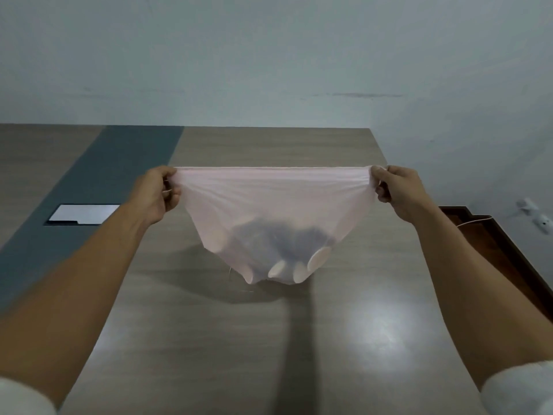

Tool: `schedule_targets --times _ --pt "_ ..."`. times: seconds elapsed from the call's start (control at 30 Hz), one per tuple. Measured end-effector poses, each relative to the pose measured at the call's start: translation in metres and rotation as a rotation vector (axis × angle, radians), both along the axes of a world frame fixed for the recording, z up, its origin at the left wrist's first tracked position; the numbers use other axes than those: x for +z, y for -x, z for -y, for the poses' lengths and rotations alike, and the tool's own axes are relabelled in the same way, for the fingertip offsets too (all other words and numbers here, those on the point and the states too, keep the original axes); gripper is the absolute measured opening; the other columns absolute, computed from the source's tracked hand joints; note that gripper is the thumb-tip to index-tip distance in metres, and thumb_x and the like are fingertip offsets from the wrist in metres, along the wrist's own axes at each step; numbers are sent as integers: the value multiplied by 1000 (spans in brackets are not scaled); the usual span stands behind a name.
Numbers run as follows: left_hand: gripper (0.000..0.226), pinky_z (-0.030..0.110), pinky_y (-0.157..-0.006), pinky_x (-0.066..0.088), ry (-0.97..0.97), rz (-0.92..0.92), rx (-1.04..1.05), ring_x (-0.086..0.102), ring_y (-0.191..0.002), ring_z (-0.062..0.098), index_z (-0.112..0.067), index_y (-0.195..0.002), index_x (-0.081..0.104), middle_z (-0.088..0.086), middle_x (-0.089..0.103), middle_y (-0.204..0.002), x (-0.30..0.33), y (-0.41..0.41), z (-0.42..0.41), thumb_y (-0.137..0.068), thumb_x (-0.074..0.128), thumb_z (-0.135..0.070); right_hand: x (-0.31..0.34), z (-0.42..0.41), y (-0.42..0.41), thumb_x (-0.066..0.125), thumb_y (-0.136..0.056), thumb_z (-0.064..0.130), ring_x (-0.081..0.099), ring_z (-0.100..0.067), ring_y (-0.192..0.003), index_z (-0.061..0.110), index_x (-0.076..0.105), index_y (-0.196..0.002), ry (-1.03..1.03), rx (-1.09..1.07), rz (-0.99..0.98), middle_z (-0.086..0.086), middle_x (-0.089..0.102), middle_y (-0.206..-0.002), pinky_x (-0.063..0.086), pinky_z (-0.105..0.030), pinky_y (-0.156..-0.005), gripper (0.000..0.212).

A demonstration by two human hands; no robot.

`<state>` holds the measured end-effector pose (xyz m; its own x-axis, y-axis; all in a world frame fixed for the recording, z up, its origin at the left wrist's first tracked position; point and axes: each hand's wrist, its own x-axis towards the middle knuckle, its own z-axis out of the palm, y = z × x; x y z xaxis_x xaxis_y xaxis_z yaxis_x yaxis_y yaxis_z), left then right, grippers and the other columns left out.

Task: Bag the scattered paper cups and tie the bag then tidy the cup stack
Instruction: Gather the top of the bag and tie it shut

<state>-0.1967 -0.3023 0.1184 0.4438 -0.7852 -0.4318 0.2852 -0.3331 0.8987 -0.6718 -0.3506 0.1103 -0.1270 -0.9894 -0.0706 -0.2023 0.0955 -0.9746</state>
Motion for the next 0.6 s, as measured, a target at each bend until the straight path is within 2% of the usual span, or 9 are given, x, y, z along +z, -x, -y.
schedule_targets --times 0.1,0.17,0.2,0.27,0.33,0.4,0.47,0.53,0.6 --pt "8 25 -47 46 -4 80 228 54 -61 20 -14 -88 56 2 53 -80 3 23 -1 -84 50 -17 -1 0 -5 62 -97 17 39 -19 -50 1 57 -75 -26 15 34 -9 44 -62 31 -32 -50 27" --pt "33 36 -79 51 131 583 379 60 -99 29 -10 -111 59 8 60 -112 -6 48 -5 -83 53 -24 -1 1 -10 61 -96 14 38 -20 -49 1 57 -78 -24 -18 51 -6 40 -59 31 -32 -49 22" --pt "45 38 -97 45 276 894 315 55 -118 30 -9 -123 57 11 56 -128 -11 64 -9 -83 57 -28 0 1 -12 61 -96 13 38 -21 -48 1 57 -78 -24 -31 55 -6 39 -59 30 -32 -49 22" --pt "61 41 -115 28 548 1309 -170 38 -141 27 -16 -141 47 8 43 -150 -18 101 -18 -87 62 -37 1 1 -15 60 -95 12 38 -21 -47 1 59 -77 -20 -51 53 -7 39 -60 30 -31 -48 21" --pt "68 48 -122 15 558 1460 -649 19 -154 22 -23 -155 32 2 28 -165 -23 128 -17 -95 56 -46 2 0 -16 60 -95 11 38 -21 -47 1 61 -80 -29 -52 48 -7 39 -60 31 -32 -48 19" --pt "64 51 -124 8 472 1496 -754 18 -155 23 -23 -156 29 3 33 -163 -29 142 -4 -99 49 -46 3 -2 -17 59 -95 12 38 -21 -47 -1 61 -84 -35 -46 37 -7 39 -58 31 -33 -48 17" --pt "47 50 -119 18 382 1392 -778 47 -137 28 -23 -144 43 6 61 -135 -27 144 8 -101 47 -40 3 -2 -15 60 -95 14 37 -21 -46 2 59 -81 -36 -69 18 -5 38 -54 30 -31 -47 18" --pt "23 43 -97 43 343 1185 -796 62 -101 27 -23 -120 55 -2 66 -98 -24 142 13 -100 47 -31 2 0 -13 59 -94 14 32 -20 -46 6 56 -80 -43 -112 -23 -4 33 -54 27 -31 -47 16" --pt "14 37 -78 49 343 993 -803 60 -84 21 -17 -101 63 -7 62 -86 -25 137 16 -100 51 -25 -1 1 -13 58 -92 12 27 -18 -48 9 51 -76 -63 -139 -63 -3 29 -58 23 -31 -48 18"
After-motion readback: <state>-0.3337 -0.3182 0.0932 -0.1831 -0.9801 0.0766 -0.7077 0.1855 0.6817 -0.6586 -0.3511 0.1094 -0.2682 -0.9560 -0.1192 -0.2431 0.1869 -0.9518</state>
